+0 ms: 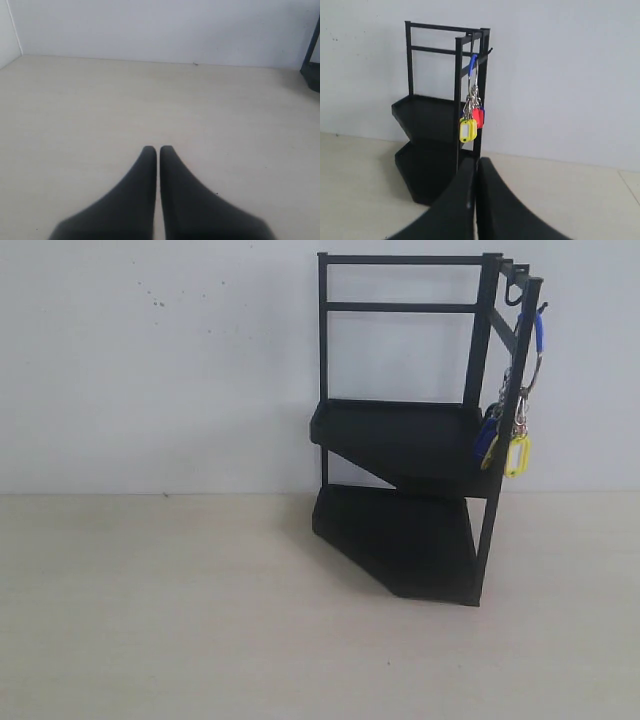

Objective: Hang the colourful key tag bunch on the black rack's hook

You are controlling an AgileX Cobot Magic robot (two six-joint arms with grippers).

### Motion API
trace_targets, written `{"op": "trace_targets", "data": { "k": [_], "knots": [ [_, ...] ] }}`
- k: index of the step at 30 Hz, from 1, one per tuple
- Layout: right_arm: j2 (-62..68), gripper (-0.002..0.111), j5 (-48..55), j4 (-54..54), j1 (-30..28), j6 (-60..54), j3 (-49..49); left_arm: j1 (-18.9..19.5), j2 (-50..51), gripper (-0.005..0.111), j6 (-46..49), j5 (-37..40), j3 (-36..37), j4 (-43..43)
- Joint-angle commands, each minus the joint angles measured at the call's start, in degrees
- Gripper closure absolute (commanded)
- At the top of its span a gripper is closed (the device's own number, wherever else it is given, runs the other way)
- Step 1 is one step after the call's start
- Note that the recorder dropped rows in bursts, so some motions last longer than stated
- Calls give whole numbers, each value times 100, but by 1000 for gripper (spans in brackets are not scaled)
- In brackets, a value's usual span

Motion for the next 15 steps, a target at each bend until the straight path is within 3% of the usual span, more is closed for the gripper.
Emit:
{"op": "trace_targets", "data": {
  "k": [1, 8, 15],
  "knots": [
    [-348, 108, -871, -53, -24, 27, 1193, 19, 20, 102, 2, -38, -14, -11],
    [-348, 108, -1377, -38, -24, 329, 2775, 19, 20, 102, 2, -103, -14, -11],
    [-348, 108, -1621, -38, -24, 483, 3326, 19, 20, 102, 2, -103, -14, -11]
  ]
}}
